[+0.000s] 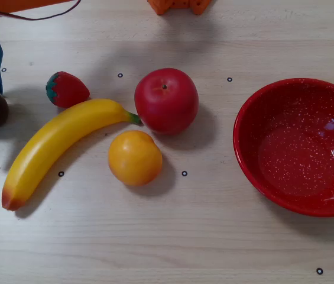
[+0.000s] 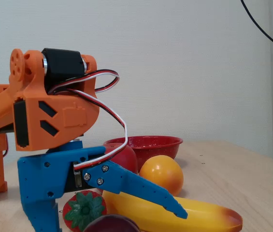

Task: Put plum in the red bowl.

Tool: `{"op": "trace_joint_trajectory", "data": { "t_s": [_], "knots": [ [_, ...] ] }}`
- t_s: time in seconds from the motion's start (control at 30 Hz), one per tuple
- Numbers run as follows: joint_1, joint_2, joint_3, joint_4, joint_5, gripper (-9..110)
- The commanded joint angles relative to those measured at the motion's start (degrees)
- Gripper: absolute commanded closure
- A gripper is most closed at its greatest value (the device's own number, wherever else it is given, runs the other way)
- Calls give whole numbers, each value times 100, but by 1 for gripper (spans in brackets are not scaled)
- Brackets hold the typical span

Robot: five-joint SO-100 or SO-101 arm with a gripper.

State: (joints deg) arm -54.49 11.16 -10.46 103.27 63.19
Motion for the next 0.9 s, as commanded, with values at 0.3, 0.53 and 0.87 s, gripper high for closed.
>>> {"op": "trace_joint_trajectory", "data": {
  "t_s": [0.3,0.53,0.87],
  "knots": [
    [-237,545,-396,-18,-167,43],
    [-281,527,-396,-308,-123,43],
    [-299,519,-396,-272,-158,43]
  ]
}}
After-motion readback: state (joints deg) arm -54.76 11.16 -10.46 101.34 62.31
